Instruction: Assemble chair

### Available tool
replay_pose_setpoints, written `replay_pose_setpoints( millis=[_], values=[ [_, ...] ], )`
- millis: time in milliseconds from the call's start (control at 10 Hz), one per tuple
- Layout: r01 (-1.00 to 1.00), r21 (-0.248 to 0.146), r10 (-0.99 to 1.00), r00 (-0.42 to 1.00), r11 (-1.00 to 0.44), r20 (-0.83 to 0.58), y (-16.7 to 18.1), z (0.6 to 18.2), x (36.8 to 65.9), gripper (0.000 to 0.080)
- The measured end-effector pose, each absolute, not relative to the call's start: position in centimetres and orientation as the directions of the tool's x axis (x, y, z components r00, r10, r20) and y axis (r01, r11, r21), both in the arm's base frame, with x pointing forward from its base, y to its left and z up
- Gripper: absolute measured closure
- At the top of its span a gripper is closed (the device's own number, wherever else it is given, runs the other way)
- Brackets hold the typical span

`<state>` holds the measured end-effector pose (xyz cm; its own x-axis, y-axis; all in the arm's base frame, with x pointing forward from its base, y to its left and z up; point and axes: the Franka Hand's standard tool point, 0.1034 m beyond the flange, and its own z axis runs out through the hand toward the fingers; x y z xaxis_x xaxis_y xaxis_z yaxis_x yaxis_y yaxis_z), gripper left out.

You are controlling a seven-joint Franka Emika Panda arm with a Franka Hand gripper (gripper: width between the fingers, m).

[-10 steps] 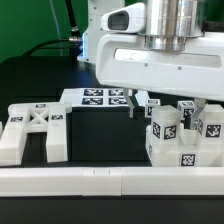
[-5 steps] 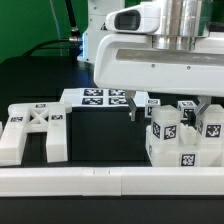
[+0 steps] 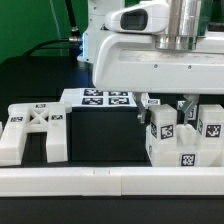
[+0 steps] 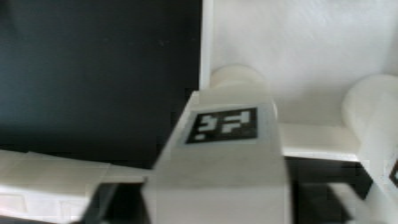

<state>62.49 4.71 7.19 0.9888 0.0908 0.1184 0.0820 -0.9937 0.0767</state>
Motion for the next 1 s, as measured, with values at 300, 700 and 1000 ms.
replay_pose_setpoints(
  millis=[300,700,1000],
  values=[
    [0.046,0.070,0.054,0.991,-0.996,0.122,4.72,7.24,62.53,0.0508],
    [-0.168,0.042,-0.162,0.978,-0.985,0.133,4.25,7.19,62.52,0.0508],
    [-0.433,0.002,-0.429,0.894,-0.902,0.129,4.26,7.01,62.33,0.0508]
  ],
)
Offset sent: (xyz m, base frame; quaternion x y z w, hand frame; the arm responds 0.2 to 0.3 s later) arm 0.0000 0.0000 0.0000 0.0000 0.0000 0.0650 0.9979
